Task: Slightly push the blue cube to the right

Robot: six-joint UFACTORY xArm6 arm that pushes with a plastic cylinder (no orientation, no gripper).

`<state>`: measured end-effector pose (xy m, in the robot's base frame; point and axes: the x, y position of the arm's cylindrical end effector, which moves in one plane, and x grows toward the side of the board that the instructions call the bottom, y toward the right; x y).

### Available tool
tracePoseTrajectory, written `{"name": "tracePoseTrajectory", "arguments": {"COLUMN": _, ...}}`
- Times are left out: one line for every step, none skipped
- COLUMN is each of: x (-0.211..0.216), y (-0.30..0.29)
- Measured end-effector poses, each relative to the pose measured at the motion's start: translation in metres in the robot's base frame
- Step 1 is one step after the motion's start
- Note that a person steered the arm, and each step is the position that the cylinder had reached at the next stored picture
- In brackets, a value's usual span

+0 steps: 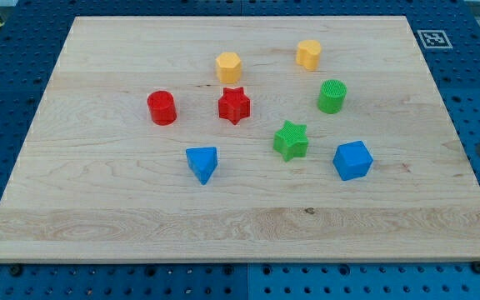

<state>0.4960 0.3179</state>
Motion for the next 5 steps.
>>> {"name": "tracePoseTrajectory", "arguments": {"x": 0.009, "y": -0.030}}
{"name": "tracePoseTrajectory", "arguments": {"x": 0.010, "y": -0.045}}
{"name": "tracePoseTrajectory", "arguments": {"x": 0.010, "y": -0.053}}
{"name": "tracePoseTrajectory", "arguments": {"x": 0.003, "y": -0.084}}
{"name": "tracePoseTrajectory", "arguments": {"x": -0.002, "y": -0.110}}
